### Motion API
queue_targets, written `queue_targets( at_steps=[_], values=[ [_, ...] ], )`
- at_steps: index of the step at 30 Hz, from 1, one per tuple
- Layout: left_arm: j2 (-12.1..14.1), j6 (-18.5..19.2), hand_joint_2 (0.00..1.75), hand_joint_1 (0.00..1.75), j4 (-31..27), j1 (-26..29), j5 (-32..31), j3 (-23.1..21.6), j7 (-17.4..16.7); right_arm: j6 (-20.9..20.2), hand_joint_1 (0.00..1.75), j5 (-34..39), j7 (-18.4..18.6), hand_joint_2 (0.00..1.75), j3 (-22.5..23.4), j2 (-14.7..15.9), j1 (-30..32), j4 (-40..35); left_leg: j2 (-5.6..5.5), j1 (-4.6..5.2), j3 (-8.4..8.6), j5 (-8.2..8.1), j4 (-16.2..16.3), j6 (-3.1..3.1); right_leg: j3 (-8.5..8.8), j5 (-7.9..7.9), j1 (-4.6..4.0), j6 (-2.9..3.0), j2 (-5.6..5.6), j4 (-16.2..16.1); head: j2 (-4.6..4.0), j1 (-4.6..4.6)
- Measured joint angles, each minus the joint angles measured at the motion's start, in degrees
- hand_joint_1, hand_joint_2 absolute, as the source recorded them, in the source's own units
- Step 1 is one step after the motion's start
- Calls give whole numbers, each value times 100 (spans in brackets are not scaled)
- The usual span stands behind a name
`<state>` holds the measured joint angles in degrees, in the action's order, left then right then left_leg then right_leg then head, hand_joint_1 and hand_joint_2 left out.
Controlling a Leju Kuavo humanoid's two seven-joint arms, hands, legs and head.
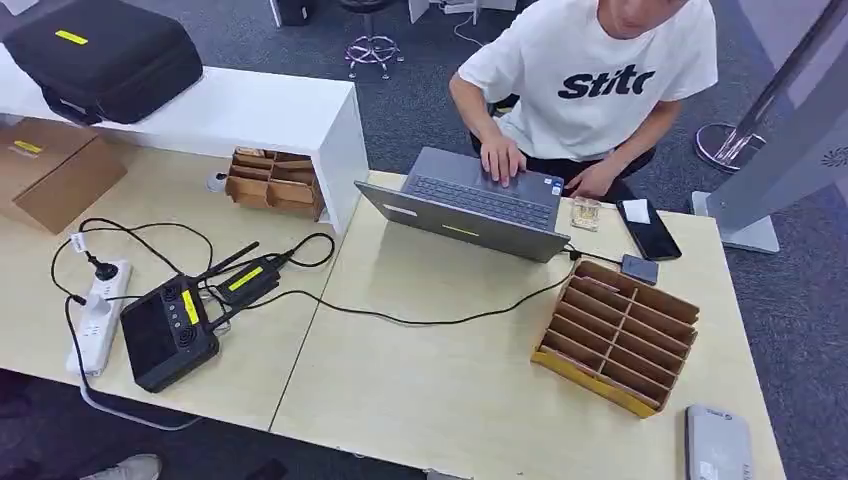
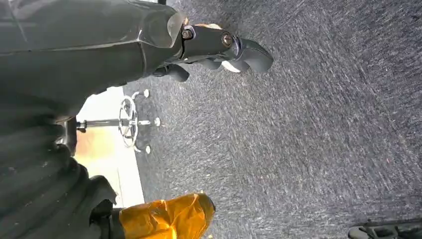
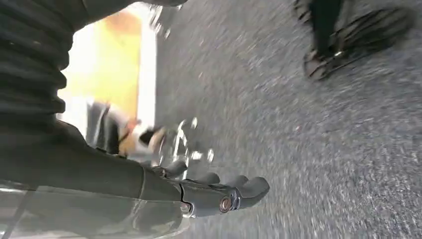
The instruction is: Pass the card to the sensor for recognition and then transmit it.
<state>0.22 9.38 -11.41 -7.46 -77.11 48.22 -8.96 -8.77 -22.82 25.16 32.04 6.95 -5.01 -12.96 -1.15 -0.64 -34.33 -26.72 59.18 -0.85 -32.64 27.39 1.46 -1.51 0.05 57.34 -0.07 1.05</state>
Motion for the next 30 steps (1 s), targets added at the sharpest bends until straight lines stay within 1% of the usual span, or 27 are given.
queue_targets(
  at_steps=[1, 4, 5, 6, 8, 12, 25, 30],
  values=[
    [0, 9, 175, 0, 0, -3, 35, -15, -4, 2, 0, -114, -119, 175, -112, 0, -18, 0, 0, 0, -1, 0, 0, 0, 0, 0, 0, 0, 0, 0, 0, 2],
    [9, 2, 175, 0, 0, 15, 166, -24, 22, -22, 0, -39, -1048, 175, -251, -22, -106, 0, 3, -1, 1, 0, -1, 0, 1, -1, -1, 1, 2, 1, 0, 2],
    [18, -13, 175, 0, 0, 30, 203, -24, 65, -28, 0, -58, -1271, 175, -270, -37, -154, 0, 7, -1, 2, 0, -1, 0, 1, -1, -1, 1, 5, 1, 0, 0],
    [20, -29, 175, 0, 0, 43, 225, -24, 90, -2, 0, -120, -1351, 175, -314, -53, -198, -2, 6, -1, 3, 0, 0, 0, 1, -1, -1, 1, 4, 1, 0, 2],
    [35, -59, 175, 0, 0, 73, 253, -24, 112, 81, 0, -183, -1414, 175, -413, -92, -268, 0, 1, -1, 3, 1, 0, 0, 2, 0, -1, 1, 1, 1, 0, 0],
    [55, -90, 175, 0, 0, 136, 289, -24, 112, 171, 0, -190, -1469, 175, -465, -157, -292, 0, 2, -1, 2, 0, 0, 0, 2, 1, -1, 1, 2, 1, 0, 0],
    [79, -114, 175, 0, 0, 169, 313, -24, 112, 179, 0, -229, -1477, 175, -566, -238, -290, 0, 3, 0, 2, -1, 0, -1, 2, 2, 0, 1, 1, 1, 0, 2],
    [90, -179, 175, 0, 0, 216, 378, -22, 197, 182, 0, -299, -1436, 175, -581, -240, -292, 0, 3, 0, 1, -1, 0, -1, 2, 2, 0, 1, 2, 1, 0, 2]
  ],
)
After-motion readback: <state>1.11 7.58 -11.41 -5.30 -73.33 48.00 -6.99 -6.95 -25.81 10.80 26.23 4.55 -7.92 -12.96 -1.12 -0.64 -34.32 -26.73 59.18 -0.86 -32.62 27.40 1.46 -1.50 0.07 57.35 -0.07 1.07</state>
